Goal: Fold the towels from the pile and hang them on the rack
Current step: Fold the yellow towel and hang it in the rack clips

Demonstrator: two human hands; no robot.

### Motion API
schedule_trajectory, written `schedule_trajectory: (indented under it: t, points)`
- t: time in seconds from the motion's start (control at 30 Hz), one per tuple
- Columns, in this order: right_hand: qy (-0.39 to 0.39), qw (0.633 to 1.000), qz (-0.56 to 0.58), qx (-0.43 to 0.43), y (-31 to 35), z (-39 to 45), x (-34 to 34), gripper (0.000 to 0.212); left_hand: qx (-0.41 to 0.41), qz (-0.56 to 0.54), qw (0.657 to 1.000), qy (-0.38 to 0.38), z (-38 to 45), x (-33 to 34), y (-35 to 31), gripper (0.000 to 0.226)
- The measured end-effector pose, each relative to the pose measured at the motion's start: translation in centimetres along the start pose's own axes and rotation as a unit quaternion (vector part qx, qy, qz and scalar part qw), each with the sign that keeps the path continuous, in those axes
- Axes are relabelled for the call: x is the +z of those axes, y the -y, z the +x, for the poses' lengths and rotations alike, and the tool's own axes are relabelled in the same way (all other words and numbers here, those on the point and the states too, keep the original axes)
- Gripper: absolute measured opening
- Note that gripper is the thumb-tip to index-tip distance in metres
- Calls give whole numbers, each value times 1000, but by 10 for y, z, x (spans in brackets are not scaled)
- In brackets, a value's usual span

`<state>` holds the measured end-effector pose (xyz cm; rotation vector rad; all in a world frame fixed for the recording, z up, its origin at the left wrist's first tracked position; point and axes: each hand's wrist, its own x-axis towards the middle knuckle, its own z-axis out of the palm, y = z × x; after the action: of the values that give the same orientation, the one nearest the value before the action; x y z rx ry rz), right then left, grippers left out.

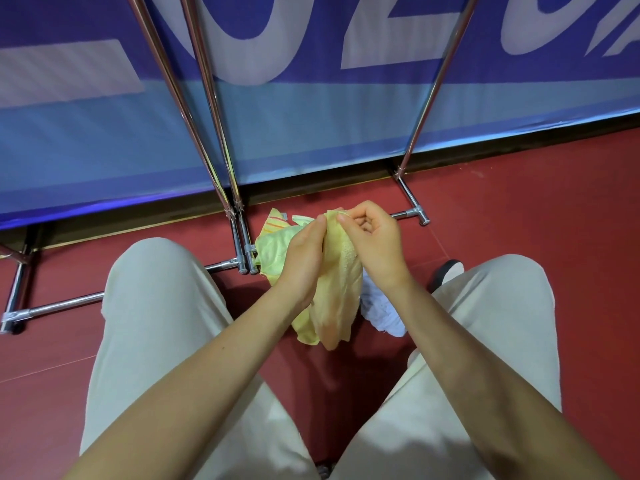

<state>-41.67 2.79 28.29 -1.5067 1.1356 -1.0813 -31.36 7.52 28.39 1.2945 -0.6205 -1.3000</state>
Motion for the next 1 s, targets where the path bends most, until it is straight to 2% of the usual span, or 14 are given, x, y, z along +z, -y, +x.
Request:
schedule_trajectory:
  t: [0.2,0.43,0.57,0.63,0.77,0.8,0.9,1.0]
  points:
    - [10,1000,-14,6,-3,0,1,18,18,27,999,6,1,-2,2,45]
    - [62,997,-43,5,-4,-1,6,19,31,44,998,-24,5,-12,6,28]
    - [98,994,-43,1,2,0,2,8,32,60,997,-37,5,-15,-1,58]
    - [111,993,-51,0,3,-1,0,8,36,82,995,-43,4,-15,-3,55]
    - [152,987,-44,22,1,-5,-5,11,48,112,991,-62,6,-18,-4,34]
    - [159,986,-46,25,0,-6,-6,12,57,121,989,-56,5,-19,-5,33]
    - [154,986,-60,30,-5,-8,-8,15,64,139,987,-53,6,-26,-7,53]
    - [156,984,-79,27,-15,-12,-12,15,80,131,985,-78,6,-35,-15,39]
